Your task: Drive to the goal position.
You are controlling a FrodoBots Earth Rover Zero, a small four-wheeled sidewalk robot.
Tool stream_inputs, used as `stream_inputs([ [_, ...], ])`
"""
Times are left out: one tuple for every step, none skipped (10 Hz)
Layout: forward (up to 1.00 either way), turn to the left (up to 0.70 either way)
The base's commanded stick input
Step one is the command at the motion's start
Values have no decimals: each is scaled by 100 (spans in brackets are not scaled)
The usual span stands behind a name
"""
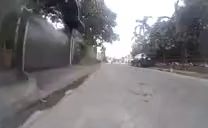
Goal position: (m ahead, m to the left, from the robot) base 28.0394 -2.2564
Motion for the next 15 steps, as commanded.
stream_inputs([
  [100, 1],
  [100, 1],
  [100, 1],
  [100, 1],
  [100, 1],
  [100, 1],
  [100, 1],
  [100, 1],
  [100, 1],
  [100, 1],
  [100, -8],
  [100, -24],
  [100, -38],
  [100, -18],
  [100, 1],
])
